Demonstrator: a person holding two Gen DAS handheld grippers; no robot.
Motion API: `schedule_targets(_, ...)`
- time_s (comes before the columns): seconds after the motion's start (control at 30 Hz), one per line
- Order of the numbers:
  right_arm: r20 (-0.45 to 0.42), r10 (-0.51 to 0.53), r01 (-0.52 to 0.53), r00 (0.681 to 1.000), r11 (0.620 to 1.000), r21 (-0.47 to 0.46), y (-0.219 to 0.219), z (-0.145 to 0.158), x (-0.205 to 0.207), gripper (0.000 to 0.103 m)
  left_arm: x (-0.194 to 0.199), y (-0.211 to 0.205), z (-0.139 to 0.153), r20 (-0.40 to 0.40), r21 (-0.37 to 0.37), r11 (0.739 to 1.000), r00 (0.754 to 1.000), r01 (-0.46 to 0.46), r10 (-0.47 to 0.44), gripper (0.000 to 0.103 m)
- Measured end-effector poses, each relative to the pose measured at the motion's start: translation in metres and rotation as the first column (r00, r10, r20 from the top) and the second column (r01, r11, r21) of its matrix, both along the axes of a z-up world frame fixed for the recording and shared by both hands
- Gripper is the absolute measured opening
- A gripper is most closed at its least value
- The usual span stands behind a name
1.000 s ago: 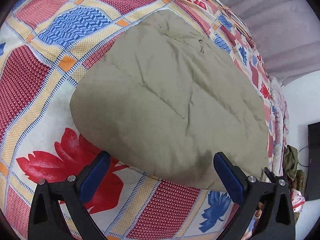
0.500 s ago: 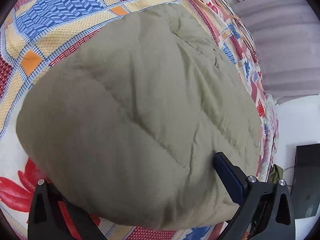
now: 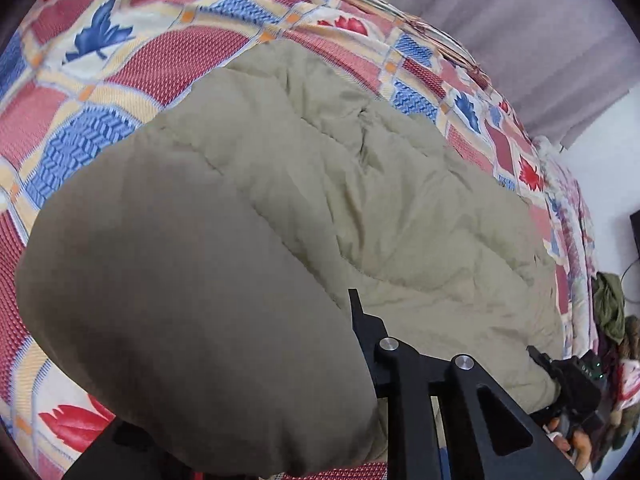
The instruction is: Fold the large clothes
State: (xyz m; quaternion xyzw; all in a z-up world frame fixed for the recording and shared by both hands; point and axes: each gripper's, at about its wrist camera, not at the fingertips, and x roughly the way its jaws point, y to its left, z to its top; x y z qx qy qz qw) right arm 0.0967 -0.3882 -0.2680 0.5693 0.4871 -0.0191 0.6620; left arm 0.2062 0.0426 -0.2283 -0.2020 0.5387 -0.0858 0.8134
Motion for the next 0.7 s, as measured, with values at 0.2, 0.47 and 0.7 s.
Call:
schedule_targets(0.2,0.057,0.017,-0.017,0.998,1.0,-0.012,-0.001,0.021,-0.008,0.029,-0.021,-0.001,0.026,0.037,0.042,0.998,0.998,0.052,-0.054,0.021)
schedule_targets(0.47,0.067,0.098,-0.094,0.993,0.994,-0.055,0.009,0.052,-0.042,0.027,-0.087,0.011,0.036,-0.01,0.068,0.991,0.994,0.112,-0.112,0.021)
schedule_targets(0.7,0.02,0.11,-0.11,0.994,0.994,-0.028,0.021,0.059,-0.104,0.027,-0.153,0.029,0.035,-0.085,0.033,0.99,0.987,0.137,-0.134,0.021)
